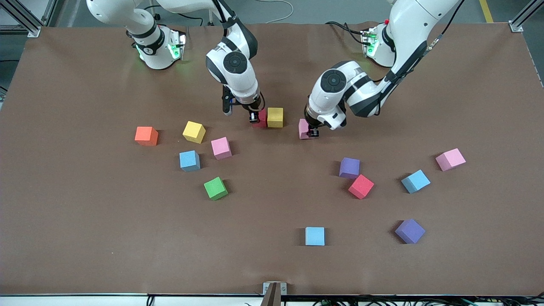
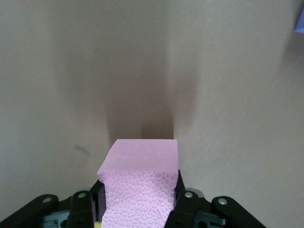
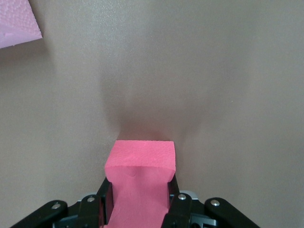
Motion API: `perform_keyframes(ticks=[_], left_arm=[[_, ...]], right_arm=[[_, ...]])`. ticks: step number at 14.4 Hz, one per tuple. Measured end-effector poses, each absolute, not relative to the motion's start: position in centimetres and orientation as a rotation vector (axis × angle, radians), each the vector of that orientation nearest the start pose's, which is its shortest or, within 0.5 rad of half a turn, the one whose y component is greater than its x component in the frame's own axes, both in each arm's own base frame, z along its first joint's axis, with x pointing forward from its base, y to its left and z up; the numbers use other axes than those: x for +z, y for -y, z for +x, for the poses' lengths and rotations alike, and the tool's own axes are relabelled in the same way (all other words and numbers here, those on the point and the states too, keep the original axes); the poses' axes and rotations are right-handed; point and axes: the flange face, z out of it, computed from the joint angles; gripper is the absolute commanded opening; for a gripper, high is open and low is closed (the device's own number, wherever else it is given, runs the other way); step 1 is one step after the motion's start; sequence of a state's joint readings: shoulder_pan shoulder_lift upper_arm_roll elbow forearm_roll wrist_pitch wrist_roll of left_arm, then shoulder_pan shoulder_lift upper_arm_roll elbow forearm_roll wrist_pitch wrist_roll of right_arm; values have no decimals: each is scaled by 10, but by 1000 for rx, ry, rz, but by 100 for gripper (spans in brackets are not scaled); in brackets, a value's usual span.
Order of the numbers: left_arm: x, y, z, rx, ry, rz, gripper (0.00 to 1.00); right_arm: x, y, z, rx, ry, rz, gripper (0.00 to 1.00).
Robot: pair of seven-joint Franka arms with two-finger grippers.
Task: Arrange 11 blocks into digit 3
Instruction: 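Grasp the pink cube with the left gripper, then place the pink cube against the yellow cube with the left gripper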
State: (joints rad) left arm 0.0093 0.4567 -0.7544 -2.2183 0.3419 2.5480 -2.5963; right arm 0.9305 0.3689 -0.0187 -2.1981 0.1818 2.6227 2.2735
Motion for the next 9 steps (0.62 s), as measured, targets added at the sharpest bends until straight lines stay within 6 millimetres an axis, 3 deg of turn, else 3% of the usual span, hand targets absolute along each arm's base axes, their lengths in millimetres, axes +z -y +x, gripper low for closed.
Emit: perform_keyframes(ticks=[5,9], left_arm=[[225,391,386,-188,-2265,2144,13],[222,405,370,-196,-2238,2185,13]], right_arm=[[219,-443,348,137,-2119,-2239,3],[219,-445,349,138,-2119,-2236,12]])
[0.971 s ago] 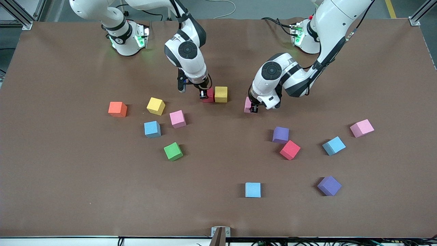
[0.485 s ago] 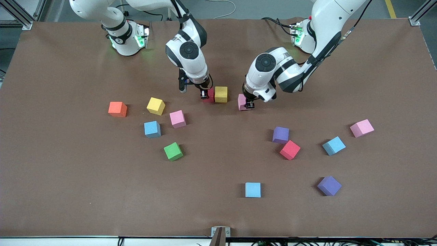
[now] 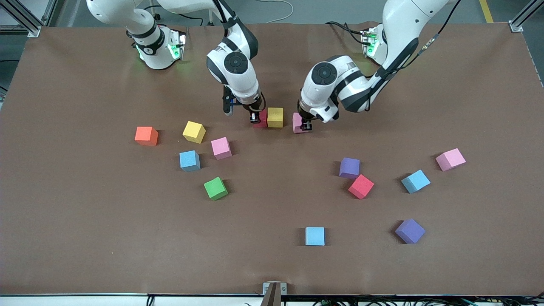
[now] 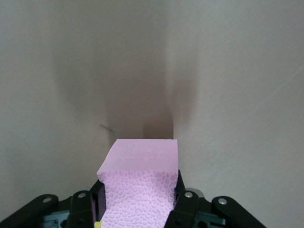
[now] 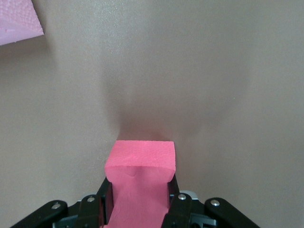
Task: Arrange 11 blocks into digit 3
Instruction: 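Place the pink cube against the yellow cube with the left gripper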
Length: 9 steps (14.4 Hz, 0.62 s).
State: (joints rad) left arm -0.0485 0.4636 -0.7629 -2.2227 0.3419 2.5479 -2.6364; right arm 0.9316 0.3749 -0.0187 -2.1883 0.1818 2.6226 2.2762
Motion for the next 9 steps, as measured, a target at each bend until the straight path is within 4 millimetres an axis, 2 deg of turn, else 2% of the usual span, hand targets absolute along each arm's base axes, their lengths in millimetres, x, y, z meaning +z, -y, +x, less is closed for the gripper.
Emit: perform_keyframes(ticks=[1,2,3,4,5,6,9], left_arm=[[221,408,367,-198,-2233,2193,13],[221,410,365,-199,-2229,2198,13],[220,411,363,-200,-2225,2203,13],[220,413,361,-203,-2221,2209,13],[218,414,359,-206,-2219,2215,13],[217,415,358,-209,-2218,2219,13],[216,416,357,-214,-2219,2221,13]], right_arm=[[219,-445,349,138,-2120,-2235,17],[219,-445,349,138,-2121,-2234,27],[219,-445,349,138,-2121,-2234,48],[219,-445,349,138,-2122,-2233,80],[219,-445,350,138,-2122,-2233,91],[218,-445,350,138,-2122,-2233,100],[217,-445,349,138,-2126,-2233,100]])
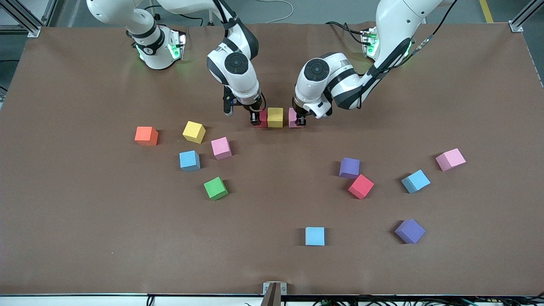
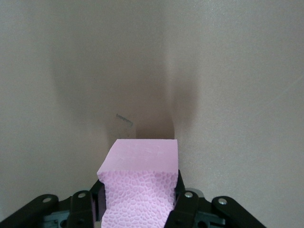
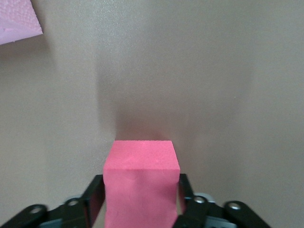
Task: Arrange 11 blocks into digit 3
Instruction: 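Place the pink cube against the yellow cube with the left gripper, then reach the right gripper to the second pink cube and grasp it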
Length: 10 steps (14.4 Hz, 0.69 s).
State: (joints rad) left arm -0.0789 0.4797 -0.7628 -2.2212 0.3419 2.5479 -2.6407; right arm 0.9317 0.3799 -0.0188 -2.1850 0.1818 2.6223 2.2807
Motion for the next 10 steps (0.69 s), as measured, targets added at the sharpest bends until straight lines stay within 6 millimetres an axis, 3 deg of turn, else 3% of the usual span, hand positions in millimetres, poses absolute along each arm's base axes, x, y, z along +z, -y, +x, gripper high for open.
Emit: perform_keyframes(ticks=[10], left_arm=[[209,425,350,242,2224,-2179,13]], right_arm=[[213,-442,348,144,-2167,-2271,100]])
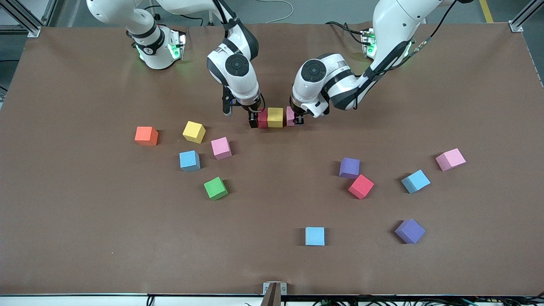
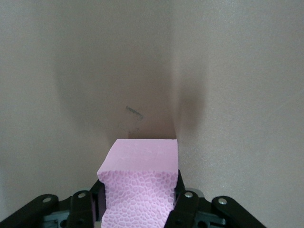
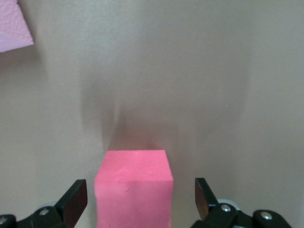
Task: Arrange 11 blocks into digit 3
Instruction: 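Reach the right gripper to the second pink cube and grasp it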
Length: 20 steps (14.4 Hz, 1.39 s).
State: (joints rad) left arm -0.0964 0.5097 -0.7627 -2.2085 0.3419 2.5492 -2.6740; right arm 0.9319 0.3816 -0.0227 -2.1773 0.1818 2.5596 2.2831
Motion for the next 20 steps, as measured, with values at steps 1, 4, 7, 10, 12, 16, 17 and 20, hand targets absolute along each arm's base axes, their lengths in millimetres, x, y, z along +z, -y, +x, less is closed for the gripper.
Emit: perform_keyframes(ticks=[1,4,7,10,12,16,17,20], left_arm=[[208,425,351,-247,-2251,2204,13],[208,428,351,-254,-2248,2203,13],[208,431,349,-259,-2251,2200,13],[207,431,349,-261,-2259,2194,13],[208,432,350,-261,-2259,2192,13],[211,434,354,-261,-2255,2180,13],[212,434,355,-261,-2254,2178,13],[212,434,355,-250,-2240,2189,13]], right_arm=[[213,-442,347,146,-2174,-2281,100],[222,-443,346,158,-2196,-2313,100],[251,-439,351,174,-2209,-2331,100],[285,-418,374,165,-2192,-2316,100],[288,-399,394,90,-2176,-2328,100],[282,-352,436,-31,-2134,-2348,100],[282,-338,449,-38,-2109,-2351,100],[274,-289,487,-56,-2051,-2357,100]])
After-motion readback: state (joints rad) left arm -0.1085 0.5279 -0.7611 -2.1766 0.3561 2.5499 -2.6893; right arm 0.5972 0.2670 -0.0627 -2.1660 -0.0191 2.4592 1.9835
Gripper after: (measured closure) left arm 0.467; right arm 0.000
